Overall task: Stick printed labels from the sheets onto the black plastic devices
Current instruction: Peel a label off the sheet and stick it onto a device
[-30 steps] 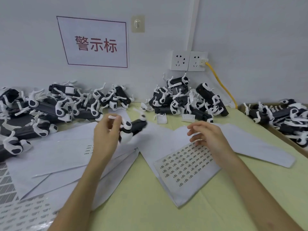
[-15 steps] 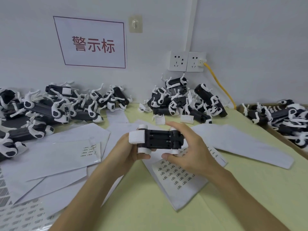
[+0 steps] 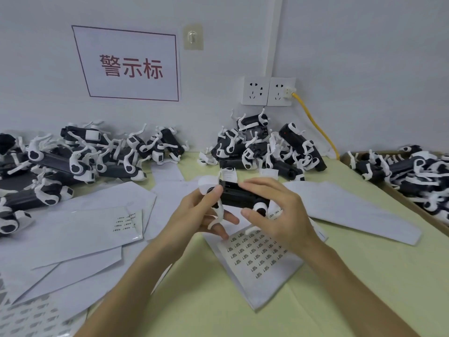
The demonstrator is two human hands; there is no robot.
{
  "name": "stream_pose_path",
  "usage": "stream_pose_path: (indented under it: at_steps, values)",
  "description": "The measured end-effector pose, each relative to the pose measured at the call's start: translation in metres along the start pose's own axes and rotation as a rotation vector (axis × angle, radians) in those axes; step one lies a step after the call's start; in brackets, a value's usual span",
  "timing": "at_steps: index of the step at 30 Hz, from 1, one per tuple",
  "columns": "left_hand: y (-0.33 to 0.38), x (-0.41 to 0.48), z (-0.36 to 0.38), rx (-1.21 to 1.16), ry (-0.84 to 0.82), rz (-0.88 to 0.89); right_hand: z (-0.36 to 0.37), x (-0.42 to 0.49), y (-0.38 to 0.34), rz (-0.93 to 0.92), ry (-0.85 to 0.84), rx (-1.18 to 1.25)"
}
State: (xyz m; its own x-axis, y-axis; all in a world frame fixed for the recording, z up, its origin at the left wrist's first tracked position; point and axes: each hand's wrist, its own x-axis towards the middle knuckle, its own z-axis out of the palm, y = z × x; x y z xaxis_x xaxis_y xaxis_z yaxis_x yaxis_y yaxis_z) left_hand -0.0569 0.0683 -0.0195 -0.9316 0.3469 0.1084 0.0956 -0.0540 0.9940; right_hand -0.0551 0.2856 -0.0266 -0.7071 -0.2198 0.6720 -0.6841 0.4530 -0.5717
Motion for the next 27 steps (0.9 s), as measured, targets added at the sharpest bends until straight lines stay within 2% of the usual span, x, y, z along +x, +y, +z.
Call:
stream_pose_path:
  at_steps: [5,8,10,14,16,20,23,27]
  values:
    - [-0.002,-0.001,0.005,0.060,-0.021,0.020,0.011,-0.002,0.001,-0.124,-0.092,-0.213]
    - [-0.004,-0.001,0.008,0.035,-0.005,0.048,0.014,-0.001,0.003,-0.174,-0.147,-0.240]
    - [-0.004,0.001,0.006,-0.025,0.006,0.062,0.015,0.000,0.004,-0.216,-0.095,-0.248]
    - [-0.005,0.003,0.003,-0.077,0.006,-0.001,0.014,0.000,0.002,-0.260,0.120,-0.222]
    - [-0.005,0.003,0.003,-0.112,-0.009,-0.011,0.013,-0.001,0.001,-0.221,0.197,-0.227]
    - [-0.003,0.003,0.001,-0.166,-0.031,0.032,0.006,0.000,-0.001,0.065,0.114,-0.064]
    - [-0.003,0.003,0.000,-0.129,0.015,0.041,0.005,0.000,-0.001,0.048,0.126,-0.074]
    - [-0.003,0.002,0.004,-0.019,0.221,0.049,0.006,0.000,0.000,-0.017,0.244,-0.093]
